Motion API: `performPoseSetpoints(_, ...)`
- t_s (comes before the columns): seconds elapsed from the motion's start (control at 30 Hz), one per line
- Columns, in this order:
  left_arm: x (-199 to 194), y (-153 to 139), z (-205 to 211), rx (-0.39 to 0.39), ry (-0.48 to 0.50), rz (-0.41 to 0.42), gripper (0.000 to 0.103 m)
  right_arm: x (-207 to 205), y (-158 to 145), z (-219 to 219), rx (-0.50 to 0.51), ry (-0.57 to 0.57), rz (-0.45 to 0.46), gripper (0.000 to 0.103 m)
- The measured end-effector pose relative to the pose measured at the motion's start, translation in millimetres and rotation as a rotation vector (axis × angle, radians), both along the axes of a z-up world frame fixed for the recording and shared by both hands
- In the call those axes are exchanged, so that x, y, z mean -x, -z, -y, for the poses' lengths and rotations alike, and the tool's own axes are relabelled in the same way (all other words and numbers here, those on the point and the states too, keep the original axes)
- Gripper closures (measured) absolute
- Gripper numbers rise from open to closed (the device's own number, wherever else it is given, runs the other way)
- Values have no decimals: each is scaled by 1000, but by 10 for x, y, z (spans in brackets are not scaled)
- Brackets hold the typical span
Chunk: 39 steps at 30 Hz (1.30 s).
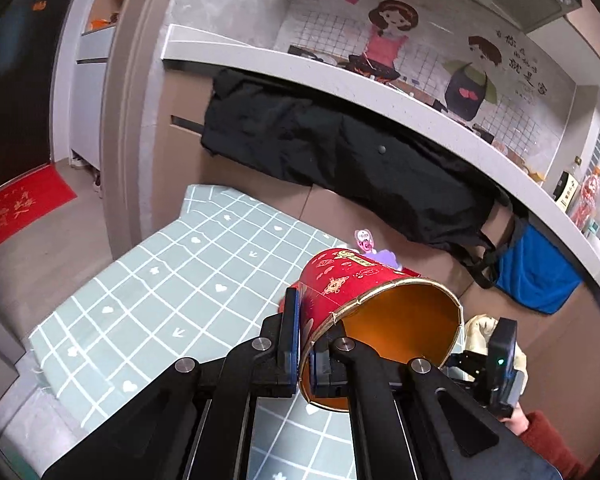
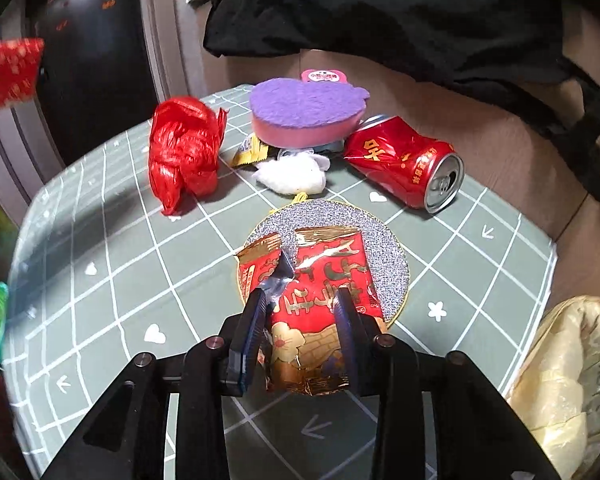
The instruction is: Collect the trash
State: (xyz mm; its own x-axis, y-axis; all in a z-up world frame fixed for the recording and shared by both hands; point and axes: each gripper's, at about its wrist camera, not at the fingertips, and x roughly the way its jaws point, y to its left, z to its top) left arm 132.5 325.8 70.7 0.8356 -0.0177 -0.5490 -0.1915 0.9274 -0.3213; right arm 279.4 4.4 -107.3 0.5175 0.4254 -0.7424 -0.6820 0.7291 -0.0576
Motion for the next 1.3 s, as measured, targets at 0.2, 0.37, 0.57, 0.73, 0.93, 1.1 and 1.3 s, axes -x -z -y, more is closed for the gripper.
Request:
performPoseSetpoints(0.2, 124, -18, 0, 4, -5, -1, 100, 81, -7, -49, 69, -1, 24, 69)
performPoseSetpoints(0.37, 68, 120, 181, 14, 42, 1, 100, 220, -187, 137, -35, -29, 48, 69)
performPoseSetpoints(0.57, -193, 424, 463, 67, 108, -32, 100, 108, -167, 348, -72, 40, 13, 69)
performPoseSetpoints(0.73, -407, 599, 604, 73, 139, -66, 100, 47, 38, 314, -27, 52, 2, 69)
performPoseSetpoints(0.93, -735, 800, 780, 102, 178, -114, 100, -21, 124, 355, -48, 27, -41, 64)
performPoseSetpoints(1.1, -992, 920, 952, 122, 223, -148, 100, -26, 78, 298, 31, -12, -38, 63)
performPoseSetpoints(1.3, -1177, 1034, 1115, 125, 284, -177, 100, 150, -301, 515, -155, -80, 28, 63)
